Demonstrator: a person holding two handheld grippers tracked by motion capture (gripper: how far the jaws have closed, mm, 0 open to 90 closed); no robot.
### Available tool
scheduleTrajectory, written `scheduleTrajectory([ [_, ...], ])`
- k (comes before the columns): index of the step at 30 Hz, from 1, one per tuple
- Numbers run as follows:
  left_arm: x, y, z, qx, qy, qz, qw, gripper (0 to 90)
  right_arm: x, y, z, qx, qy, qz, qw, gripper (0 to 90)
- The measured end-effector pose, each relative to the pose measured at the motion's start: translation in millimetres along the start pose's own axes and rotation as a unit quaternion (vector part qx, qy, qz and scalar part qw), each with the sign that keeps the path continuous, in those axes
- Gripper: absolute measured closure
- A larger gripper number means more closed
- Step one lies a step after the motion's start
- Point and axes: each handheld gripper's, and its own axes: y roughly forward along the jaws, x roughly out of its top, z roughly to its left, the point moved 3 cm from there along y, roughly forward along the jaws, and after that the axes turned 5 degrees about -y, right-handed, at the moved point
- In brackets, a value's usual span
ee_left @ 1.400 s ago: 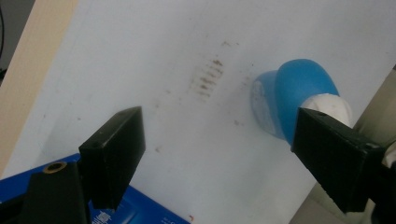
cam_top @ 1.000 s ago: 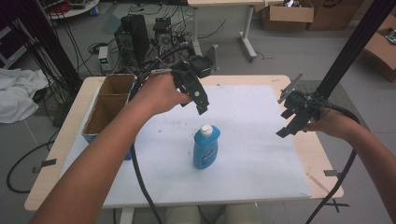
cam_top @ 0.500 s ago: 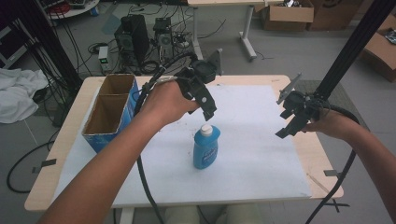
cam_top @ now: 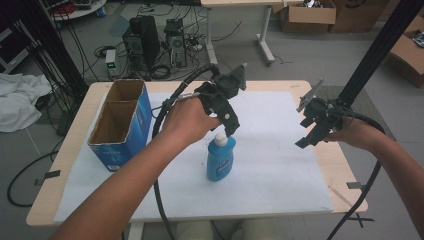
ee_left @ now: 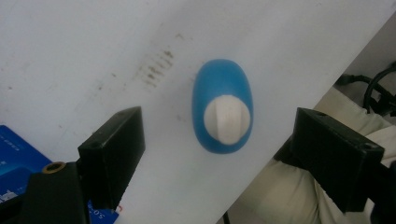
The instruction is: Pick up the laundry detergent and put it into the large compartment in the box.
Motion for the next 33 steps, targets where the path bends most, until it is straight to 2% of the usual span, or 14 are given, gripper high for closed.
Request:
scheduleTrajectory([
  [4, 0.7, 6.6, -2.3, -0.008, -0.001, 0.003, 1.0000, 18.4, -1.0, -0.5, -0.5, -0.001, 0.002, 0.000, 1.0000, 17.6],
  [17, 0.1, 25.2, -6.7, -0.011, -0.007, 0.011, 0.9999, 18.4, -0.6, 0.8, -0.3, 0.000, -0.001, 0.000, 1.0000, 17.5],
  [24, -1.1, 34.7, -6.8, -0.007, -0.004, 0.018, 0.9998, 18.4, -0.2, 1.8, 0.3, 0.000, -0.004, -0.001, 1.0000, 17.5],
  [27, -1.2, 38.0, -6.3, -0.011, -0.012, 0.018, 0.9997, 18.4, -0.6, 2.0, 0.2, 0.001, -0.003, -0.001, 1.0000, 17.5],
  [33, -1.4, 47.7, -6.6, -0.017, -0.012, 0.025, 0.9995, 18.4, -1.1, 2.8, -0.4, 0.002, -0.004, 0.000, 1.0000, 17.6],
])
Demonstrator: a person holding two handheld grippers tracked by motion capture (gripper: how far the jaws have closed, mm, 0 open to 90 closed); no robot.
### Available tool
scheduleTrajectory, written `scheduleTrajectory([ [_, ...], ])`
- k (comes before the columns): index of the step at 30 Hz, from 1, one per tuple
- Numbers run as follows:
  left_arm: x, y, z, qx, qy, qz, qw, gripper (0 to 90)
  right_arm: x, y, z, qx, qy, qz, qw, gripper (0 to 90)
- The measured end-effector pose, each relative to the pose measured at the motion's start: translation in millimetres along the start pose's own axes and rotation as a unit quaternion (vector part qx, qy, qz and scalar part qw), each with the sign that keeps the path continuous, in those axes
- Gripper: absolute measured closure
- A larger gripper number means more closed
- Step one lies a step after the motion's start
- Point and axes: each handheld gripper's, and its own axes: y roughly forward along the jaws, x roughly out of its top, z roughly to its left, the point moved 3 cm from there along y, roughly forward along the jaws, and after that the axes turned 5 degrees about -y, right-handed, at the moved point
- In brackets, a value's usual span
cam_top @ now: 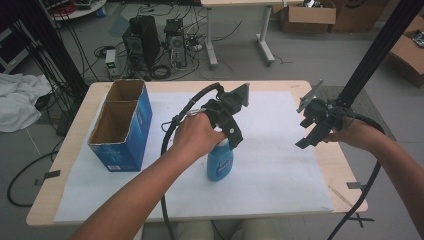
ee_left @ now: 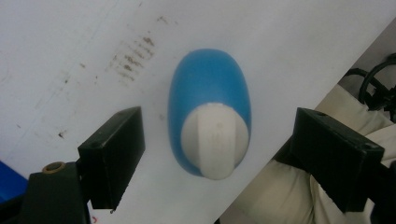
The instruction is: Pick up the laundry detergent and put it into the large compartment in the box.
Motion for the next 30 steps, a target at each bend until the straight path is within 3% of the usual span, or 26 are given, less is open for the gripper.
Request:
scheduleTrajectory([
  [5, 0.1, 9.1, 0.8, -0.009, -0.003, 0.002, 0.9999, 18.5, -0.8, 0.6, -1.5, 0.000, -0.002, 0.000, 1.0000, 17.6],
  [17, -0.4, 31.2, -1.8, -0.001, -0.002, 0.010, 1.0000, 18.3, -0.1, 3.1, -1.4, 0.002, -0.003, 0.000, 1.0000, 17.6],
  [30, -2.0, 42.3, -0.4, 0.000, -0.002, 0.015, 0.9999, 18.8, -0.5, 5.4, -2.1, 0.004, -0.003, 0.001, 1.0000, 17.7],
])
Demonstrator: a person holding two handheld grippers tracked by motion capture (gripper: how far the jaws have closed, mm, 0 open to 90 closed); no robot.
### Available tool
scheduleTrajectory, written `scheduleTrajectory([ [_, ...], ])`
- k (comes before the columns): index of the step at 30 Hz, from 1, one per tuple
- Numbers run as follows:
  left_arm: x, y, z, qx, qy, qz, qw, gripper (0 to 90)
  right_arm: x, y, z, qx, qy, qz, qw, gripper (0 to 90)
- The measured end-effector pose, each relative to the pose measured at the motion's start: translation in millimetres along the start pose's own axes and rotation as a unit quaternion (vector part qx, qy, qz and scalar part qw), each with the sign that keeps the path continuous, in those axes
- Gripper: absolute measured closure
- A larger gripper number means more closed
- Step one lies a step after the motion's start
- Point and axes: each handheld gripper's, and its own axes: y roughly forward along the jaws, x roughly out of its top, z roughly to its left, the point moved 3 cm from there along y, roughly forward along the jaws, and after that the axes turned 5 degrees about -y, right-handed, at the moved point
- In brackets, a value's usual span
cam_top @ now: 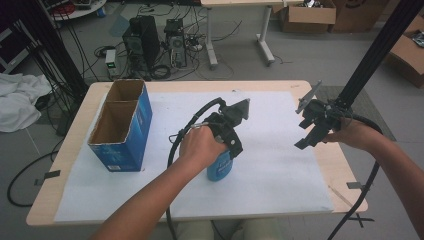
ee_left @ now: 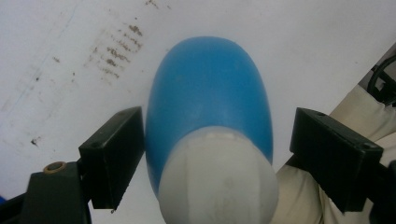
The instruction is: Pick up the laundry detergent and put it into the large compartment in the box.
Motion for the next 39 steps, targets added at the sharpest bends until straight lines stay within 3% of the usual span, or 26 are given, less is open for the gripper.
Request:
scheduleTrajectory([
  [39, -0.2, 11.2, 0.4, 0.012, -0.003, 0.005, 0.9999, 31.0, 1.6, -3.4, 0.4, -0.001, 0.002, -0.004, 1.0000, 18.3],
])
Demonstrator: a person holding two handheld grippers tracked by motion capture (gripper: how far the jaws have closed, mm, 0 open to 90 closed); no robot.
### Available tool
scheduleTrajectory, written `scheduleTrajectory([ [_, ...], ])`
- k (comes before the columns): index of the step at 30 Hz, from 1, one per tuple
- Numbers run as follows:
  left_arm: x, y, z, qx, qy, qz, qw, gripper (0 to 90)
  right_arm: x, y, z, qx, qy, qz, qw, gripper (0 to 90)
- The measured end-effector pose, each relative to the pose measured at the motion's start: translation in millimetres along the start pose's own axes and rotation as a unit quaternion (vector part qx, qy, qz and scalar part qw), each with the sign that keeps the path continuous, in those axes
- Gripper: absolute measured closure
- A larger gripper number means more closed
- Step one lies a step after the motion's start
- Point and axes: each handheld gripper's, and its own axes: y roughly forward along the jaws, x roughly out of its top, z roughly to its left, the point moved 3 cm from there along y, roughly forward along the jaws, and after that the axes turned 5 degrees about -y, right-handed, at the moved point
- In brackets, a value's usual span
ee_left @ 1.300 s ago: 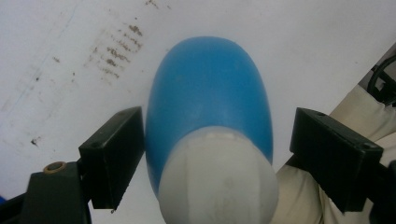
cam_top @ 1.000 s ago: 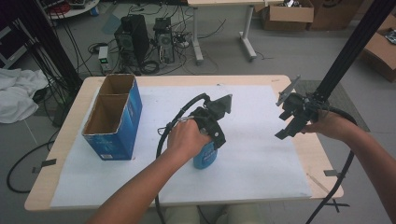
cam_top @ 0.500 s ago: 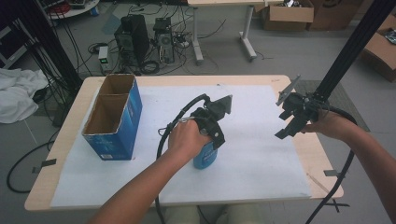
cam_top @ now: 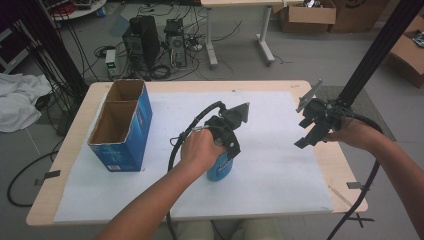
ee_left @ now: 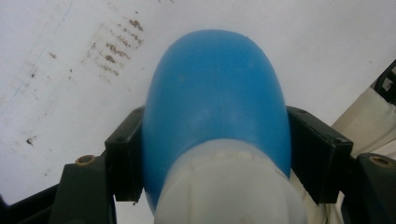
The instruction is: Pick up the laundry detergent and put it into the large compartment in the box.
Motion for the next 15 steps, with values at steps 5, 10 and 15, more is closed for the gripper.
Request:
scheduleTrajectory([
  [5, -0.3, 0.1, 0.2, -0.002, -0.002, -0.001, 1.0000, 32.2, 0.8, -1.2, 0.7, -0.001, 0.001, -0.001, 1.0000, 18.4],
  [10, -0.5, 0.1, 0.5, -0.001, -0.002, 0.000, 1.0000, 32.9, 0.8, -0.7, 0.6, -0.001, 0.000, -0.001, 1.0000, 18.3],
  [15, -0.9, -0.3, 1.7, -0.001, -0.003, -0.003, 1.0000, 35.2, 1.5, 0.1, 1.0, 0.000, 0.000, 0.000, 1.0000, 18.3],
])
